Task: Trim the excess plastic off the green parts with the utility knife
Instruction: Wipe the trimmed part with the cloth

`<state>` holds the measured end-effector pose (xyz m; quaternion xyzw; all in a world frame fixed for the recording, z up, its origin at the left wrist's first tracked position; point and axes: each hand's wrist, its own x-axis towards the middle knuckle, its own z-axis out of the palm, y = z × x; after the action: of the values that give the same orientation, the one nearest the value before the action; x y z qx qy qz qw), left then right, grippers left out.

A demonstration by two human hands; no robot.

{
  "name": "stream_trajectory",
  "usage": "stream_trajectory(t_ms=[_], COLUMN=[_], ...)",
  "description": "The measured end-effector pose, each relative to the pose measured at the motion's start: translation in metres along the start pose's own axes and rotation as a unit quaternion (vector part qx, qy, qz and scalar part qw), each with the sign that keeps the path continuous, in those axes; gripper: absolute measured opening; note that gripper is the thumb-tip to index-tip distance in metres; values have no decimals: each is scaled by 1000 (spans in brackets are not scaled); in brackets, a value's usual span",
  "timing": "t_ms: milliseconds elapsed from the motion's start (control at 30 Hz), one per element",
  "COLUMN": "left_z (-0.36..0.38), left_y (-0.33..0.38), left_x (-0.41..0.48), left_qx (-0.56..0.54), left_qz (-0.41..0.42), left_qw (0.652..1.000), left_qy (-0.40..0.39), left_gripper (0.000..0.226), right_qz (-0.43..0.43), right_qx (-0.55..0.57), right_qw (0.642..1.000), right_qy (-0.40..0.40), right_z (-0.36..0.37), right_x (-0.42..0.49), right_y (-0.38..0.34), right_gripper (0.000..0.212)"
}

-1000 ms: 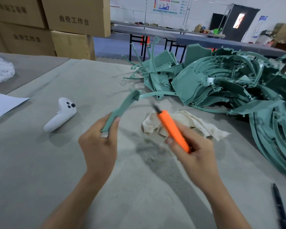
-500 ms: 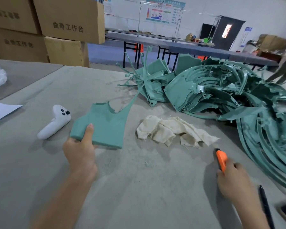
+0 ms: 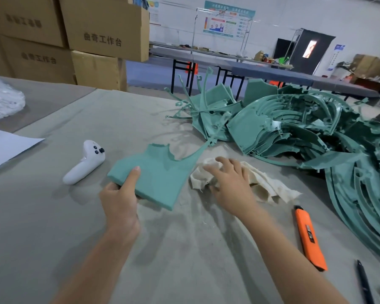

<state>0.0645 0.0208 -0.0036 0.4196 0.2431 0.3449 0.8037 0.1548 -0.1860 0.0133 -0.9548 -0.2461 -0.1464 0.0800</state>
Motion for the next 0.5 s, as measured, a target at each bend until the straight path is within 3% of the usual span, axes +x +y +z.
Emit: stream_trajectory(t_ms=[100,167,200,267,300,333,400,500], left_z=[1,2,3,3,4,4,4,2], left_y=[5,9,11,15,17,19,22,31], left_x=[-4,-7,-9,-10,-12,-13,-15,-15], left_qx=[-15,-26,-29,-31,-31,-27,-7,52], left_qz=[4,1,-8,-41,-63,-84,-117,-125], left_qw=[1000,999,999,997,994,991,982,969], left_qy=[-22,-37,-40,-60,-81,-105,-146,-205], left_gripper=[22,27,25,15,11,9,10,14], right_qz=[6,77,153,291,325,332,295,153], right_qx=[0,126,246,480,545,566,536,539], right_qw=[999,984,952,822,767,748,783,825], right_qy=[49,95,103,99,99,102,111,80], right_z=[7,3,-6,-30,-46,-63,-99,-143], right_x=[18,25,31,43,49,53,58,56], right_y=[5,15,23,46,59,71,78,52], right_gripper=[21,13,15,14,12,11,15,17])
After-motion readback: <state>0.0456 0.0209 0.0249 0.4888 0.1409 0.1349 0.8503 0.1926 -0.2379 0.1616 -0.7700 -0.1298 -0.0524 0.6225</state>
